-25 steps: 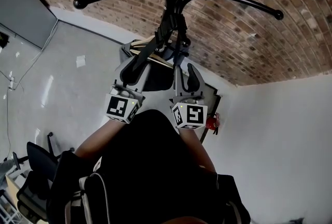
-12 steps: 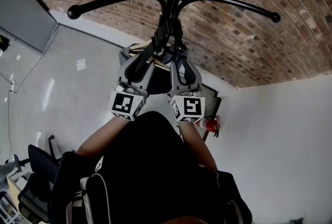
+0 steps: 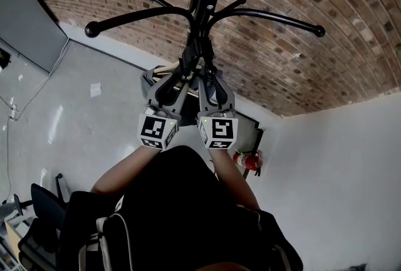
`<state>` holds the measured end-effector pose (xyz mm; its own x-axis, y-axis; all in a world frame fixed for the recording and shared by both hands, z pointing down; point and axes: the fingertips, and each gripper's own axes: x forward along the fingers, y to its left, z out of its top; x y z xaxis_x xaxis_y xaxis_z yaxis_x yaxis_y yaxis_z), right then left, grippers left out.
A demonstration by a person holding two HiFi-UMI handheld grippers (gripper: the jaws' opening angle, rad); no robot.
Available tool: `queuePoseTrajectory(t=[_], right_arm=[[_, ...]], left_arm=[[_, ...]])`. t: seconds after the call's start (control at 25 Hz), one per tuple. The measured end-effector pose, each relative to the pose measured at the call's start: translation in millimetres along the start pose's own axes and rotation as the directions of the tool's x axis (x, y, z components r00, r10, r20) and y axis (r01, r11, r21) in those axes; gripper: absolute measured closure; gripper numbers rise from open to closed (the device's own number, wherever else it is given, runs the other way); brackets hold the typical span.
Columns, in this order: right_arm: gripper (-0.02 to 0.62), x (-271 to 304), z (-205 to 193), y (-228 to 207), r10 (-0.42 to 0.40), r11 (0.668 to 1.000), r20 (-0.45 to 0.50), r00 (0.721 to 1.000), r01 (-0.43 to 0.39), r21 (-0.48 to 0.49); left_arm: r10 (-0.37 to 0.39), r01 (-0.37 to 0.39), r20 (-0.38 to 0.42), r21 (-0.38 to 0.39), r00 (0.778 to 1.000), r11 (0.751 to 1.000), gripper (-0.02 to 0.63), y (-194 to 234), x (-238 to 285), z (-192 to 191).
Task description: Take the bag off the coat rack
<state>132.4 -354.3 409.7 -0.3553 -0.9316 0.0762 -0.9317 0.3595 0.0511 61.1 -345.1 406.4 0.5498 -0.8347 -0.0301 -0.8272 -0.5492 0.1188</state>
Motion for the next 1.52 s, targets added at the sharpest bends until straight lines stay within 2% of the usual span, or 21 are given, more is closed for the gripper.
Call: queuePoseTrajectory(t=[0.28, 0.48, 0.72, 0.92, 1.2, 1.52], right_arm=[[0.468, 15.1, 2.9, 6.5, 0.027, 1.0, -0.012, 1.0, -0.027, 0.0], [0.469, 20.1, 0.6, 3.6, 0.024, 1.0, -0.019, 1.0, -0.024, 0.014], [0.469, 21.2, 1.6, -1.3, 0.02, 1.0, -0.019, 1.0, -0.02, 0.017], [0.5, 21.8, 1.3, -6.1, 0.005, 1.0, -0.02, 1.0, -0.005, 0.02], [0.565, 22.4, 2.7, -1.1, 0.006, 0.999, -0.008, 1.0, -0.006, 0.032], [0.572, 15.9, 12.0, -1.1, 0.0, 1.0, 0.013, 1.0, 0.0, 0.018]], left_arm=[[0.025, -0.025, 0.003, 0.015, 1.0, 1.0, 0.451, 7.0, 3.7, 0.2], [0.043, -0.043, 0.014, 0.004, 0.999, 0.999, 0.451, 10.2, 13.9, 4.6], [0.058, -0.059, 0.024, 0.028, 0.998, 0.998, 0.451, 14.1, 22.2, 8.9], [0.071, -0.071, 0.029, 0.005, 0.997, 0.997, 0.454, 15.7, 22.4, 7.3], [0.09, -0.091, 0.028, 0.017, 0.996, 0.996, 0.551, 19.3, 19.2, 9.5], [0.096, -0.097, 0.042, 0.013, 0.994, 0.995, 0.584, 21.1, 10.8, 17.8]])
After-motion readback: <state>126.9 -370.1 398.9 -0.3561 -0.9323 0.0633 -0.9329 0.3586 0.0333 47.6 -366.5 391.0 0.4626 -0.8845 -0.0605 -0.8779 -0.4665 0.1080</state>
